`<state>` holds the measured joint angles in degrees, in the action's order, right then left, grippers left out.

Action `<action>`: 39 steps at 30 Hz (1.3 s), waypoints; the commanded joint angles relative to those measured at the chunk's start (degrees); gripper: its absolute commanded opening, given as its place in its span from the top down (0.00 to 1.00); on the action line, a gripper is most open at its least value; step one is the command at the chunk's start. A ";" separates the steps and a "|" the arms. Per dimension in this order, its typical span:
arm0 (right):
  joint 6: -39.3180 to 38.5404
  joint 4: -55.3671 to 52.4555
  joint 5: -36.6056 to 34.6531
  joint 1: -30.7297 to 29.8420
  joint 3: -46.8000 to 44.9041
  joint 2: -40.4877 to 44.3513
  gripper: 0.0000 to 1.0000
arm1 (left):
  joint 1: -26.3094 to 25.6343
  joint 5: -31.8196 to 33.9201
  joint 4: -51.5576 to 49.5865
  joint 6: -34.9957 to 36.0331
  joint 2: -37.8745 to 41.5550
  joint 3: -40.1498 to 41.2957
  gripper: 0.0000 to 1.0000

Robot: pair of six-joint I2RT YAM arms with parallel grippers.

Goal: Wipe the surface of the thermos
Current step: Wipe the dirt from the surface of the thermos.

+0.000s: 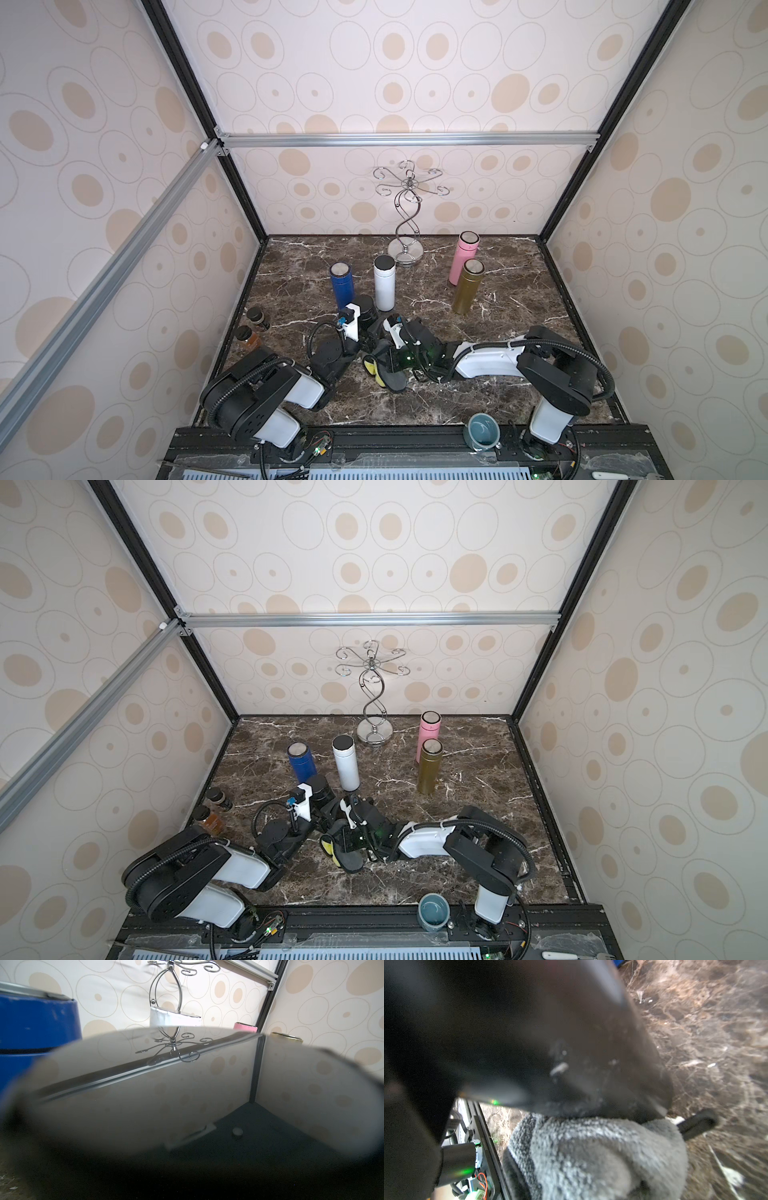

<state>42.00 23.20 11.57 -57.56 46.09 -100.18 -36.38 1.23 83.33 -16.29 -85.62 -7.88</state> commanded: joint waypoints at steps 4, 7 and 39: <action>2.21 12.16 -2.37 -1.93 -0.08 -0.20 1.00 | -1.23 -2.38 1.18 -1.69 -0.51 -1.57 1.00; 3.98 15.37 -4.07 -2.15 -2.40 0.67 1.00 | -1.21 -2.29 0.86 -1.71 -0.25 -1.62 1.00; 35.61 27.93 -14.66 -3.97 -10.62 -3.09 1.00 | -2.01 -1.84 1.87 -2.47 -0.77 -1.96 1.00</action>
<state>70.70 55.86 0.93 -61.93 36.27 -104.88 -37.08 1.83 82.41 -16.99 -86.35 -9.26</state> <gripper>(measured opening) 0.095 0.669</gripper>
